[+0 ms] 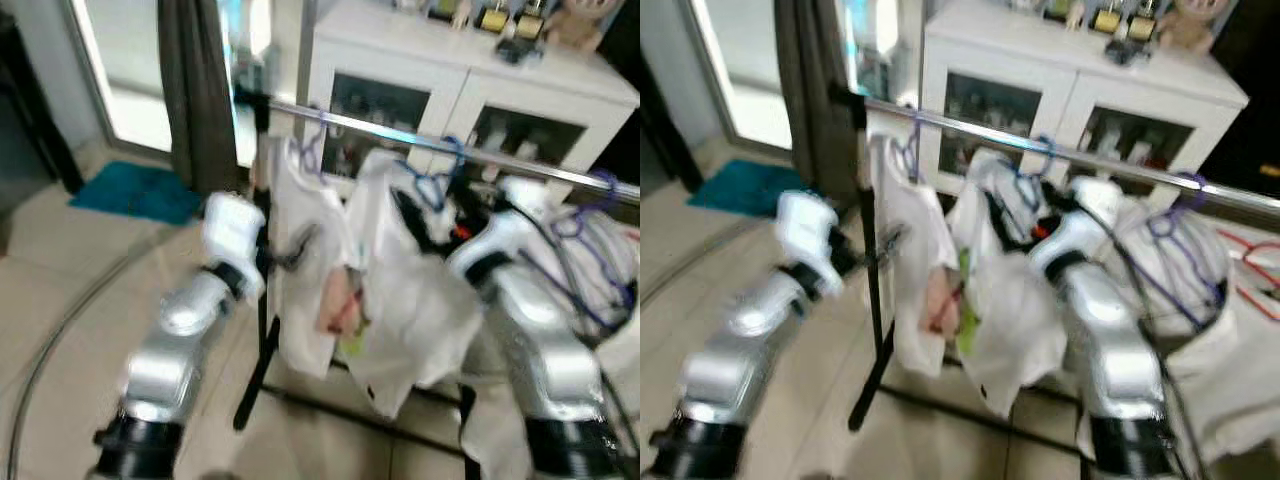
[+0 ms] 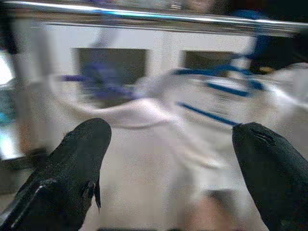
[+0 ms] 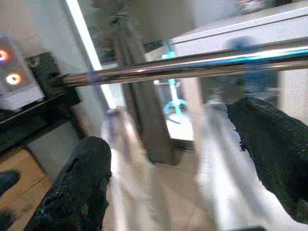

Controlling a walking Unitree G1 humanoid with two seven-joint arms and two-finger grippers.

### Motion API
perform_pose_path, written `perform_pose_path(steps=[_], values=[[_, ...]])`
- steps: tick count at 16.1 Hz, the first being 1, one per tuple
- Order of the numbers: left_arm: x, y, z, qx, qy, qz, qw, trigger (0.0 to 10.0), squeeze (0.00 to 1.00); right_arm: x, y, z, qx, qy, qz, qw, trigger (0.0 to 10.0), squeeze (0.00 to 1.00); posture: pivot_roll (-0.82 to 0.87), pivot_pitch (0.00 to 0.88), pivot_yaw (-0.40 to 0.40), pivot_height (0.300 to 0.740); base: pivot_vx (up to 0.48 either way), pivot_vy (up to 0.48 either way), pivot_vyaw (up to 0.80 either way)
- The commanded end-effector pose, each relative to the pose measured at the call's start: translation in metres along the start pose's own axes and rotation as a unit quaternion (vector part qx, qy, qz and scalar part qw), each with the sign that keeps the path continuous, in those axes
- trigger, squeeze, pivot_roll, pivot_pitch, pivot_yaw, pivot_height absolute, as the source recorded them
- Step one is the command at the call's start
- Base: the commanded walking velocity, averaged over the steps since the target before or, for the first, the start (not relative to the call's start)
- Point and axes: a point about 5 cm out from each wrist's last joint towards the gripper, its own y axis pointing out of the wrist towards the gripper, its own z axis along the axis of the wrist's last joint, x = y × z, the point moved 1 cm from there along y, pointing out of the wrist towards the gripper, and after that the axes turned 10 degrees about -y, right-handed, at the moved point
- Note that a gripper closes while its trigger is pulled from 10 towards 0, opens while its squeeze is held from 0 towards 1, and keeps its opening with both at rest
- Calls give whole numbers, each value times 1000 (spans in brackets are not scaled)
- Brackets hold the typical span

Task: Hang hanger

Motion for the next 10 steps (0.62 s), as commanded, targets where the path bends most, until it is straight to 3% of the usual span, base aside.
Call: perform_pose_path(steps=[1,2,4,7,10], values=[[-2,-3,7,8,20,-13,1000,10000,0,-2,2,7,8,-2,9,1000,10000,561,-29,0,-101,740,0,0,0],[-2,-4,7,-3,38,-31,999,10000,0,2,5,4,-23,-18,11,1000,10000,0,-29,0,-101,740,0,0,0],[1,-8,7,-24,52,-76,995,10000,0,11,13,-1,-70,-28,-4,997,10000,0,-29,0,-89,740,0,0,0],[6,-11,5,-42,46,-116,991,10000,0,19,29,0,-88,-44,-7,995,10000,0,-35,0,-83,740,0,0,0],[14,-8,3,-53,50,-148,986,10000,0,36,50,4,-114,-63,-28,991,10000,0,-32,0,-80,740,0,0,0]])
